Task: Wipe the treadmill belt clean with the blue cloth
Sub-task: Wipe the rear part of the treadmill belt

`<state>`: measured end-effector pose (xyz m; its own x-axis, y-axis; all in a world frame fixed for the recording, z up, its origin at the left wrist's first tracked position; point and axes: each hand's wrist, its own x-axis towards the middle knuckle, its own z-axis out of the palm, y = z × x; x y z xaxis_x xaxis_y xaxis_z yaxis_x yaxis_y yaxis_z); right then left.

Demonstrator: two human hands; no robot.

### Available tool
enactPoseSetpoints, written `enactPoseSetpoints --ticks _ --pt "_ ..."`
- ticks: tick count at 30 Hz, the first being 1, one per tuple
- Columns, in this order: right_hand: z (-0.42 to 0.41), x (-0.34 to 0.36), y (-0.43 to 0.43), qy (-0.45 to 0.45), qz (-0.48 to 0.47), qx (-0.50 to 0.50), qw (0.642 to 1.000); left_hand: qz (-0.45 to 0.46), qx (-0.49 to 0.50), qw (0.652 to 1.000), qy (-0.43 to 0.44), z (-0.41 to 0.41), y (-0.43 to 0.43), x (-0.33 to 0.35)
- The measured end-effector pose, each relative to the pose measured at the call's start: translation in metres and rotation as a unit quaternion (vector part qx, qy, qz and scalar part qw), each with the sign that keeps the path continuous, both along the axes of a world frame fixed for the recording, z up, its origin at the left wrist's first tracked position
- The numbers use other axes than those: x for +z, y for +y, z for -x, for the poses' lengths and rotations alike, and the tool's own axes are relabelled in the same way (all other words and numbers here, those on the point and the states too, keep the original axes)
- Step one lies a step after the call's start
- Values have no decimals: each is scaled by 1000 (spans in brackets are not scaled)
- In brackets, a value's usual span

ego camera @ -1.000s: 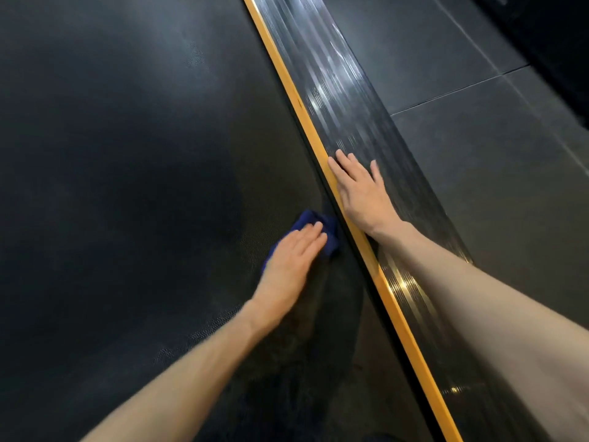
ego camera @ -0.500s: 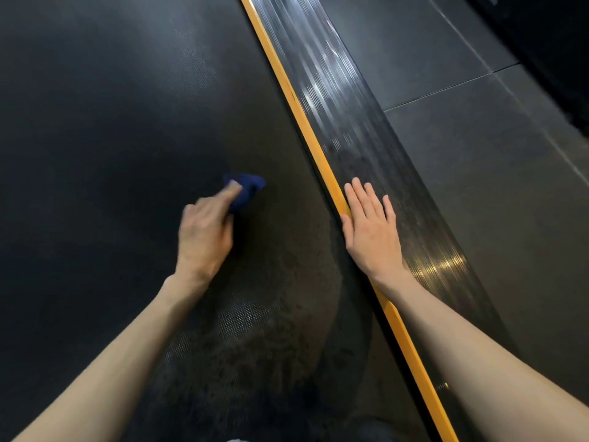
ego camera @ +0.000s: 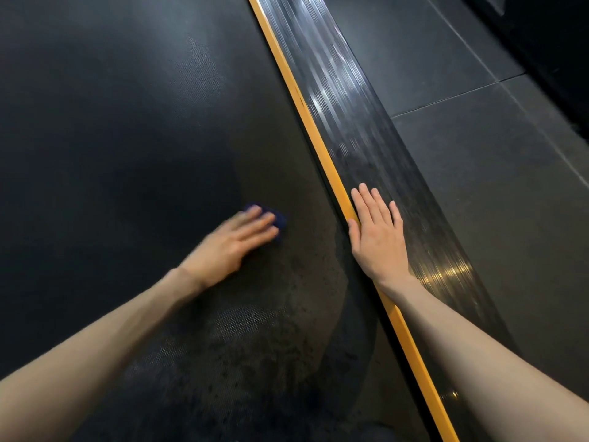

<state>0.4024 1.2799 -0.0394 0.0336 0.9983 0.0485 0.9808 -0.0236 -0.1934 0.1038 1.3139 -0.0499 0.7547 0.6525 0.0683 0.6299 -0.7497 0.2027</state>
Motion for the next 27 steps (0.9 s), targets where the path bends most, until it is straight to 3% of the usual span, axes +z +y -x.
enactPoseSetpoints --ticks 2,4,6,8,12,14,16,19,23,25,27 --pt "2 -1 0 -5 -2 -4 1000 14 176 983 -39 40 10 0" --pt "4 -1 0 -11 -4 -6 1000 24 336 940 -44 59 9 4" --pt "4 1 1 -4 -1 -11 1000 9 392 919 -37 38 2 2" --pt "5 1 1 -2 0 -14 1000 1 341 940 -19 -7 -16 -4" --pt "3 -1 0 -7 3 -4 1000 13 102 995 -9 -101 -87 2" --pt "1 0 0 -10 2 -1 1000 61 1 998 32 -109 -105 8" --pt "0 0 -1 -8 3 4 1000 18 -50 998 29 -84 -91 9" --pt "1 0 -1 -3 4 3 1000 -2 77 997 -18 -27 -48 -1" --pt "1 -2 0 -14 2 3 1000 19 319 947 -43 -6 -19 6" --pt "1 -2 0 -8 7 1 1000 3 289 956 -57 -41 -37 6" --pt "1 -2 0 -3 1 4 1000 -9 148 988 -47 -92 -74 0"
